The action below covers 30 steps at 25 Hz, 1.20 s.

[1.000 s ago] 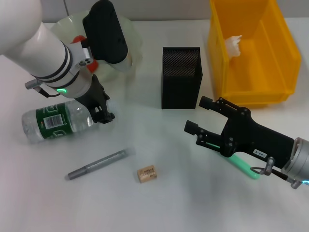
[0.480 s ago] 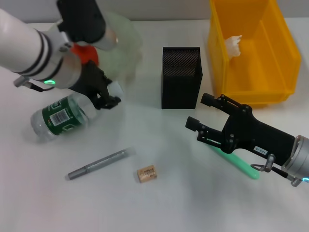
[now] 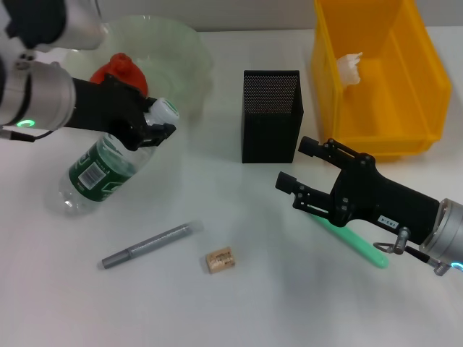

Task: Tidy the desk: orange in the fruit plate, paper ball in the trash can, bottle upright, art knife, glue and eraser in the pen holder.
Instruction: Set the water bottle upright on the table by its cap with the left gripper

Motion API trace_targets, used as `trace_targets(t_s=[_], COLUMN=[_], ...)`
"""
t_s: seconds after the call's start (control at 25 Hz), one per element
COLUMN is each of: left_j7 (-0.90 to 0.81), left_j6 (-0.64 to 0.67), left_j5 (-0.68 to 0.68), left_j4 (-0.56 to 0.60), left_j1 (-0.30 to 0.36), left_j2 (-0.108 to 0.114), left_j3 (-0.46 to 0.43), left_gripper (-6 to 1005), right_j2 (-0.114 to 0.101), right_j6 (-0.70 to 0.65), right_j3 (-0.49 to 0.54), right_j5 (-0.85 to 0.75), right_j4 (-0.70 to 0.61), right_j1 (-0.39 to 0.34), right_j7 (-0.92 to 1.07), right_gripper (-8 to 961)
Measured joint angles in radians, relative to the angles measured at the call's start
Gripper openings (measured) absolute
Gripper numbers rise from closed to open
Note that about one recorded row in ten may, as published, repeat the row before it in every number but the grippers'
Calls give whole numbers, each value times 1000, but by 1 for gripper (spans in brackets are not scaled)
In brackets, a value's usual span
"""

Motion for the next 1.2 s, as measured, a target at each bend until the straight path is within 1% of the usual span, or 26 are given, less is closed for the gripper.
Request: trace_targets(t_s=[0.08,0.16,0.28,0.32,0.44,0.48,0.52,0.72,1.0,1.08,1.2], left_j7=[15,54,70,113,137,155,195,240,281,319,351], left_j6=[1,4,4,0,-2,-3,-4,-9,-12,-12,-5], left_j5=[-22,-87,-114,-171,-201,-225,-283,-355,-377,-439,-502], left_j4=[2,3,3,1,-4,-9,-24,-53,-74,-125,-164], left_j1=[12,53,67,89,100,109,127,153,168,172,173], left_j2=[0,0,0,0,0,0,0,0,-1,-1,0], left_j3=[-16,-56,-72,-100,-112,-122,-145,-186,-209,-243,-282], left_gripper=[444,443,443,443,442,442,442,441,439,439,439], right_j2=[0,0,0,0,0,0,0,1,2,2,2], right_j6=[0,0,0,0,0,0,0,0,0,-2,-2], right_j3=[0,0,0,0,0,0,0,0,0,0,0], right_j5=[0,0,0,0,0,0,0,0,0,0,0], right_j4=[0,0,2,6,11,12,12,13,16,17,18], right_j1=[1,1,4,8,12,13,14,15,15,15,15], right_j7=[0,0,0,0,0,0,0,0,-2,-2,-2], right_gripper=[761,761,760,759,758,758,758,756,754,753,752])
